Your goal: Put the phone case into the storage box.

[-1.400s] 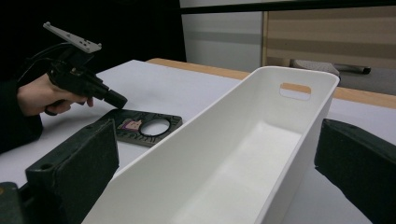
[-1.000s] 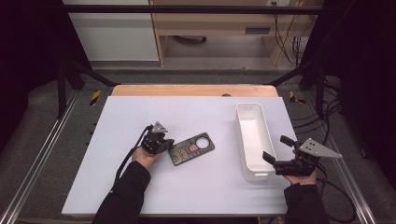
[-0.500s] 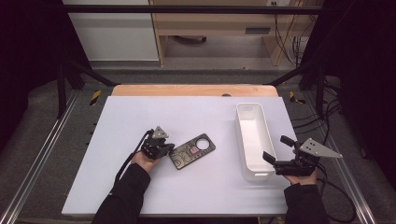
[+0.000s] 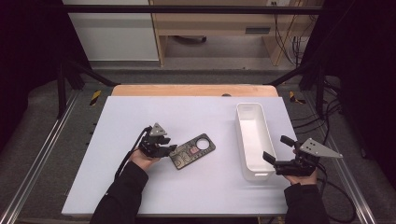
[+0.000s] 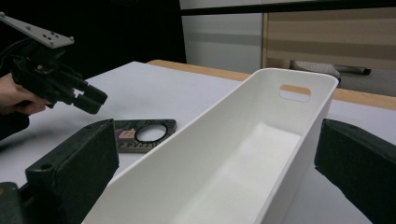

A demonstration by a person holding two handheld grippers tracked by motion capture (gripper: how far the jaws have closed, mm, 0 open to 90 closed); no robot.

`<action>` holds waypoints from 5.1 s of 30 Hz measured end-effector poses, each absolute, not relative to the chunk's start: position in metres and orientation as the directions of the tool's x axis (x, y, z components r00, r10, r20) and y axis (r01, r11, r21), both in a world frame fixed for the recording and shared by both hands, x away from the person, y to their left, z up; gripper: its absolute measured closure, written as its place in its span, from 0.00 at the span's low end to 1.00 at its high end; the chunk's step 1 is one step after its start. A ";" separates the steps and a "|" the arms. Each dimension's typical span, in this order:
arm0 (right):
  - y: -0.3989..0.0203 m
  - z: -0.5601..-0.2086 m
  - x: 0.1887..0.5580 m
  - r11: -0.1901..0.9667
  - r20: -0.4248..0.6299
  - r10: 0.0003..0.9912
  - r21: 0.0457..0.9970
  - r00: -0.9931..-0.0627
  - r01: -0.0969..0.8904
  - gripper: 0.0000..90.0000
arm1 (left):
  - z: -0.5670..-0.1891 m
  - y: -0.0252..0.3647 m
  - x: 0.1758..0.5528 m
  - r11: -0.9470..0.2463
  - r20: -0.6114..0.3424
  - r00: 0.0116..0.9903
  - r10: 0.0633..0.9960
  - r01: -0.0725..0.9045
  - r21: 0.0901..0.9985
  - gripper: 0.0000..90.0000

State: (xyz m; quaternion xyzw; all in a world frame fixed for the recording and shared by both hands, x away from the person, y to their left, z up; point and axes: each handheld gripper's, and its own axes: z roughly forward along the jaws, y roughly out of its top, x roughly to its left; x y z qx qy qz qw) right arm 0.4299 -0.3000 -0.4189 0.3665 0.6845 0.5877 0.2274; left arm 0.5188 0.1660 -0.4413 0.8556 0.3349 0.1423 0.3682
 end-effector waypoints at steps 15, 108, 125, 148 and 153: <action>-0.299 -0.419 0.430 0.043 0.121 0.766 0.970 -0.631 0.239 0.00 | -0.434 0.145 0.520 -0.581 0.021 0.777 0.629 0.451 0.677 0.02; -0.299 -0.418 0.430 0.041 0.123 0.760 0.971 -0.638 0.236 0.00 | -0.470 0.087 0.535 -0.647 0.010 0.817 0.577 0.450 0.616 0.13; -0.297 -0.416 0.429 0.048 0.122 0.748 0.970 -0.652 0.237 0.00 | -0.447 0.099 0.520 -0.622 0.011 0.827 0.562 0.413 0.665 0.13; -0.287 -0.410 0.428 0.094 0.100 0.705 0.968 -0.702 0.232 0.00 | -0.428 0.138 0.491 -0.583 -0.018 0.838 0.545 0.394 0.710 0.13; -0.281 -0.407 0.427 0.110 0.093 0.684 0.967 -0.723 0.229 0.00 | -0.426 0.147 0.484 -0.584 -0.017 0.843 0.537 0.387 0.714 0.13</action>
